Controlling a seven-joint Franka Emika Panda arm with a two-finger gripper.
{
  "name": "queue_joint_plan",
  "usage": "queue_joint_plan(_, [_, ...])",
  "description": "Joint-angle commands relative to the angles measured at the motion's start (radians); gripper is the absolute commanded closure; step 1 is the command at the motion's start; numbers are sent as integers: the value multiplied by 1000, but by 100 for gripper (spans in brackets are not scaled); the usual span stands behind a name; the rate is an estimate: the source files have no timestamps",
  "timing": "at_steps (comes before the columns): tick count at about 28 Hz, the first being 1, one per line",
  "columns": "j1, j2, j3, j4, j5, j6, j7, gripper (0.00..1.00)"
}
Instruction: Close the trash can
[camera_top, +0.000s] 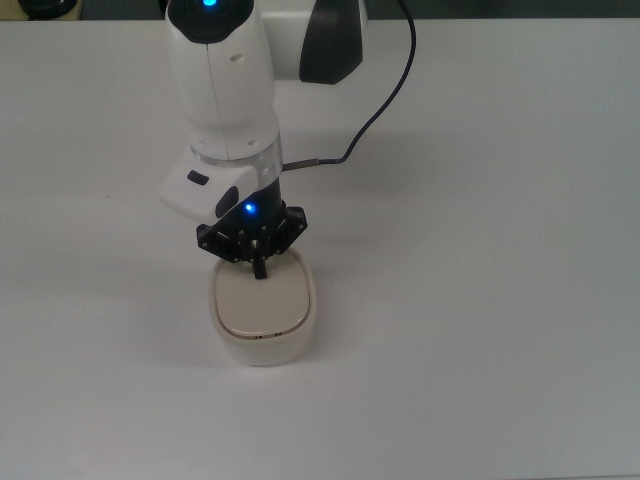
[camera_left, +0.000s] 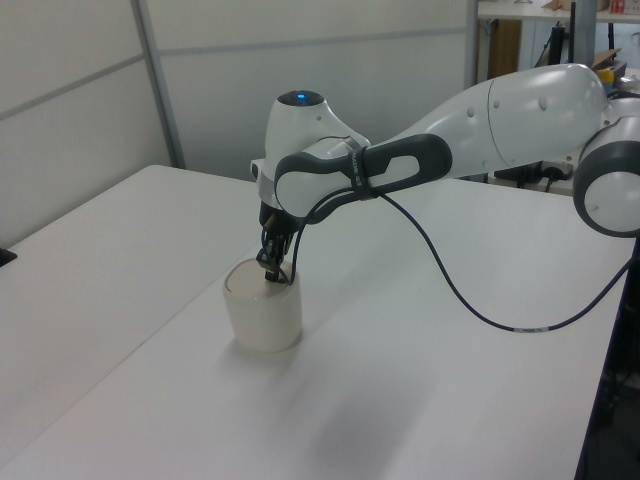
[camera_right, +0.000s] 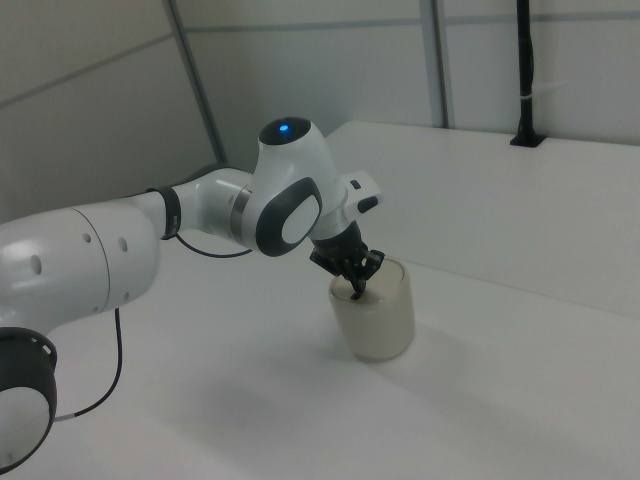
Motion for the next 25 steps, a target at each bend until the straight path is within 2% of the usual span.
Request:
queue_joint_plan(1, [-8, -3, -16, 1, -6, -101, -23, 100])
queue_joint_plan(6, [-24, -127, -15, 19, -1, -322, -21, 100])
queue_joint_plan(11, [-21, -215, -15, 19, -11, -543, -15, 100])
queue_joint_plan(15, [-25, -269, -16, 18, -12, -631, -14, 100])
queue_joint_plan(20, [-27, -322, -19, 18, -15, -747, -1, 93])
queue_joint_plan(22, [-28, -341, -19, 18, -21, -761, 38, 92])
queue_joint_plan(25, [-28, -352, -18, 16, -57, -766, 146, 88])
